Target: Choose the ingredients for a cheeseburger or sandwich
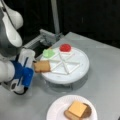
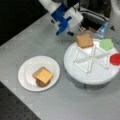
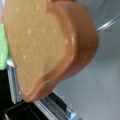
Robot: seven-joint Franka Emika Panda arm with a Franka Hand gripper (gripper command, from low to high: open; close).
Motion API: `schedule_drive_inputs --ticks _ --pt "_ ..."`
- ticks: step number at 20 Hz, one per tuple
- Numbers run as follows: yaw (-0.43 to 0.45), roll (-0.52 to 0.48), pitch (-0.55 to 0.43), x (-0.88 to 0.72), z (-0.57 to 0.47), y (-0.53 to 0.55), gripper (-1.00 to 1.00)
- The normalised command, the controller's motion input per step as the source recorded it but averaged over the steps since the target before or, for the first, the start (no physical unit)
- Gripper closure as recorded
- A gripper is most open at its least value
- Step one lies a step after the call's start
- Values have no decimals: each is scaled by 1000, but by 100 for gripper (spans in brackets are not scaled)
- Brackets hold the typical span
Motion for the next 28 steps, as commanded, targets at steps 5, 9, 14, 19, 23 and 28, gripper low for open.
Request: schedule_drive_inputs --ticks 5,9,14,19,23,28 --pt "5 376 -39 120 -114 -155 -100" --pt "-2 322 -13 128 12 -178 -100" --pt "-13 300 21 153 130 -190 -100" --pt "-48 253 0 226 115 -114 -100" --pt "-53 218 0 240 39 -57 -100" --pt "-47 196 11 205 -5 -8 -100"
